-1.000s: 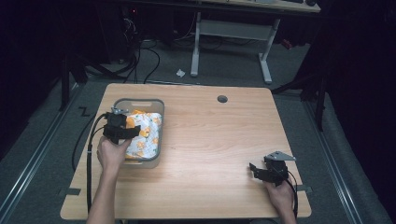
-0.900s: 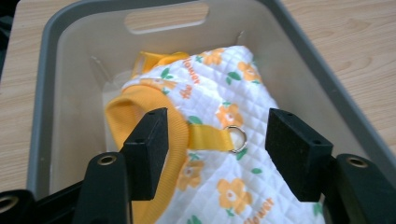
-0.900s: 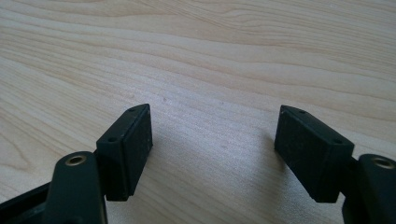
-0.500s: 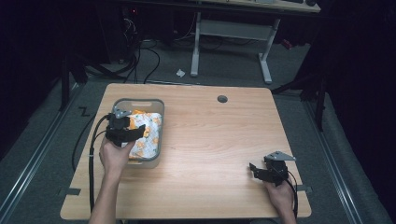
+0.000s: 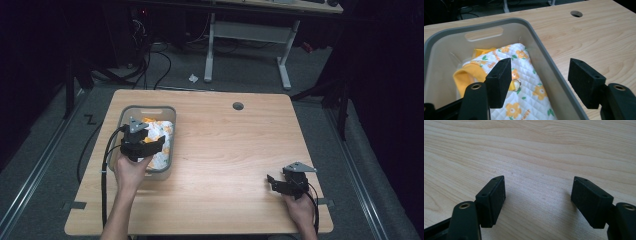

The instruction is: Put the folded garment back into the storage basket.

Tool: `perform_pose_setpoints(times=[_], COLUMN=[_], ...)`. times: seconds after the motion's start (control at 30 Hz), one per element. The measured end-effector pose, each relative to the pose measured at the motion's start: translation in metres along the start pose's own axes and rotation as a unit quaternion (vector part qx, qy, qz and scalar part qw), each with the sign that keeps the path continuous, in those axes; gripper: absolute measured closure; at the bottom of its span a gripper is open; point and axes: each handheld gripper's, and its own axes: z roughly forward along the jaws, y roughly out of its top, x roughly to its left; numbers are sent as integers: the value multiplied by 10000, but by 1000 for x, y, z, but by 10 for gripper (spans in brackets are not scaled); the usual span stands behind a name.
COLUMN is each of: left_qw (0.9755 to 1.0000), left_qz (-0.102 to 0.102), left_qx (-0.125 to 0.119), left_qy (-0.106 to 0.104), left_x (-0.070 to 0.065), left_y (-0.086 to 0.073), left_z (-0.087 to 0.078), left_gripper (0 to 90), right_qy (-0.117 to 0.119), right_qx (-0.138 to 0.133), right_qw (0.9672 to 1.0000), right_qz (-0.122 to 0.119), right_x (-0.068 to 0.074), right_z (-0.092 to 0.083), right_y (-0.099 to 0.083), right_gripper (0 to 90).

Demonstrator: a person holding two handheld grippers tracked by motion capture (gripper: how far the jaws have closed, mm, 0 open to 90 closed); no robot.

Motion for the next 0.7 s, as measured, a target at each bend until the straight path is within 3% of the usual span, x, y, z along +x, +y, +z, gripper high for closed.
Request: perform_pose_setpoints(times=[0.7], left_qw=[9984], left_qz=[179], left_qx=[-220], left_qy=[-484], left_x=[-34], left_y=[3], left_z=[-3], left_gripper=[362], right_qy=[2], right_qx=[-8], right_qw=[10000], right_qz=[-11], right_x=[0], right_z=[0], right_y=[0], right_gripper=[279])
